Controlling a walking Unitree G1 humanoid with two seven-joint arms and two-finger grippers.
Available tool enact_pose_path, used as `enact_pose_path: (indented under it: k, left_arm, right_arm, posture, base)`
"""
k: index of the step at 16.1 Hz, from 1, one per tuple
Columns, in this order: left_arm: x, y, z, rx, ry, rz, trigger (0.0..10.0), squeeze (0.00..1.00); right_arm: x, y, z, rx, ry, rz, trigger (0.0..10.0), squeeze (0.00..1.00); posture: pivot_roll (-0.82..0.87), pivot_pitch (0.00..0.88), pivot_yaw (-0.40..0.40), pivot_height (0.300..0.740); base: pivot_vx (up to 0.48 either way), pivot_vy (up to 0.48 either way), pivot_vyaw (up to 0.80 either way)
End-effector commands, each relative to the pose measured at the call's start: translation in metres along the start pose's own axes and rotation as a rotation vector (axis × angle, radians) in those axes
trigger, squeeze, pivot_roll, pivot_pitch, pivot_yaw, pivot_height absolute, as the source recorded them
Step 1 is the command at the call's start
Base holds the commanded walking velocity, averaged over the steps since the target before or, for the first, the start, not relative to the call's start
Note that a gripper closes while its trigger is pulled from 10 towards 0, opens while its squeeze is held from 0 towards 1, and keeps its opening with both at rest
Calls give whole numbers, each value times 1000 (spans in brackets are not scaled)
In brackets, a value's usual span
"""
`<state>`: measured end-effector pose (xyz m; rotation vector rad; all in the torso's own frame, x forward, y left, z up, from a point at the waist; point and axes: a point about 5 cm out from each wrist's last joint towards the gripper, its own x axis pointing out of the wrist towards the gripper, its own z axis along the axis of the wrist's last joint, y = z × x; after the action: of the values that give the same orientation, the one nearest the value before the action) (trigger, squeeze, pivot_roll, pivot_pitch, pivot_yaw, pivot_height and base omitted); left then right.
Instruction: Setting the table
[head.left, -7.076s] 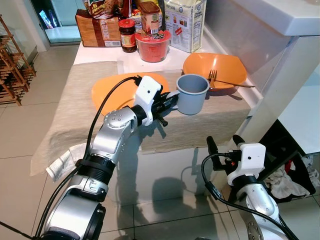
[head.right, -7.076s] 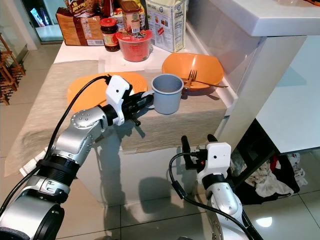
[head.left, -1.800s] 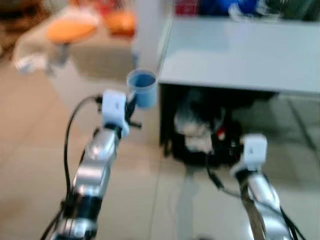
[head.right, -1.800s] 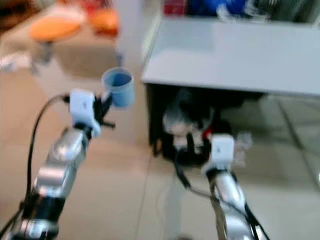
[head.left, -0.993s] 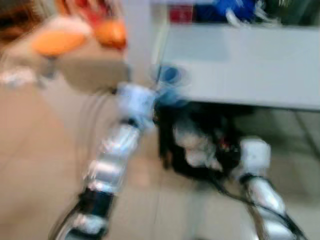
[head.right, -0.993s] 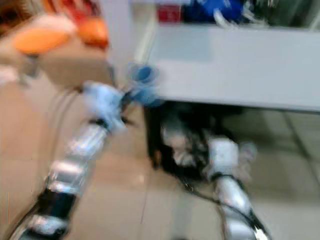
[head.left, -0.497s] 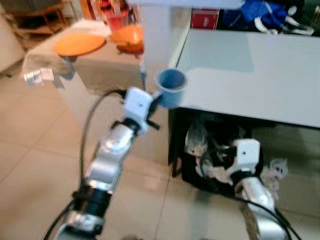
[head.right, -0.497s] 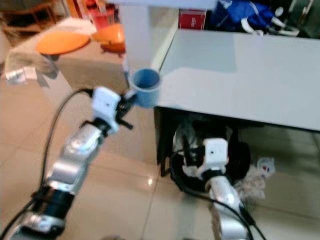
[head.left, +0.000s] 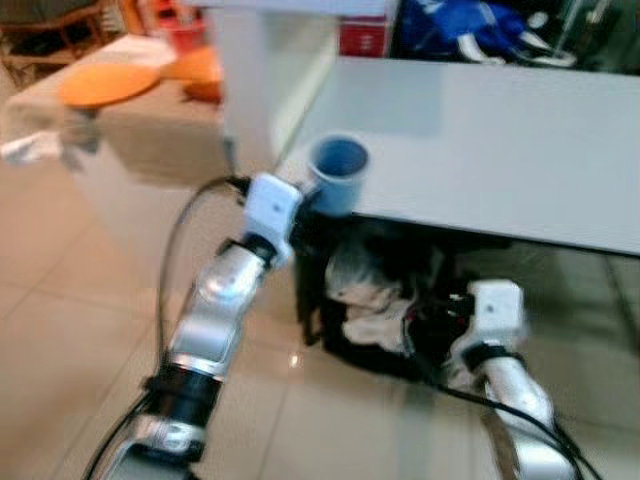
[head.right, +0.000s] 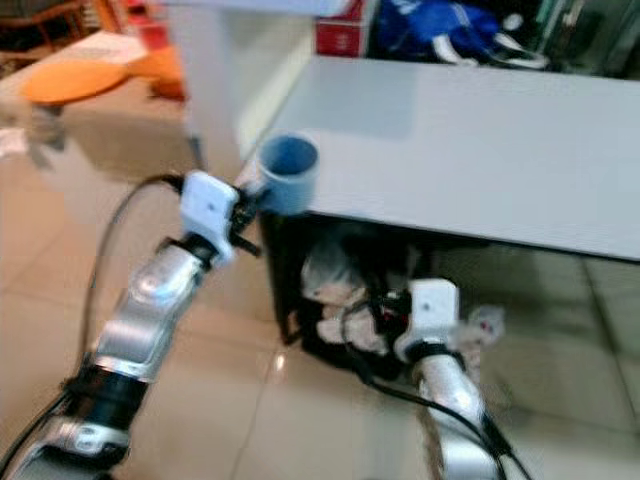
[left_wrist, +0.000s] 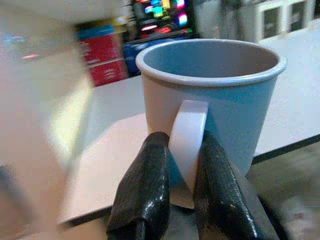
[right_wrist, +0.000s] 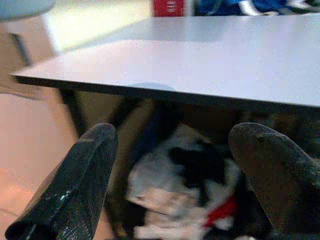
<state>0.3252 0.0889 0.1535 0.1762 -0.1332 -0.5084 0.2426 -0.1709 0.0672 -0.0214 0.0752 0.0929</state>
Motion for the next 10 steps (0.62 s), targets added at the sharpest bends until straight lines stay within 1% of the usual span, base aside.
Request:
enact_pose_path:
  k: [1,2,5,10]
  left_arm:
    - [1,12,7,34,-29,20,0,0]
    - [1,13,7,34,-29,21,0,0]
    - [2,15,7,33,-27,29,0,0]
    - [3,16,6,33,-29,38,0,0]
  right_arm:
    - [2,5,5,5,-32,8,10000,0]
    - [2,4,4,30,-21,2,10000,0]
    - [2,3,4,16,-20,-2,10000,0]
    - [1,3,5,6,-28,-5,10000,0]
  posture:
    - [-103,0,62,740]
    - [-104,0,62,740]
    - [-106,0,62,740]
    - [-106,0,61,740]
  base:
    - [315,-356,0]
    - [322,-352,0]
    - [348,-326,-638]
    - [404,-256,0]
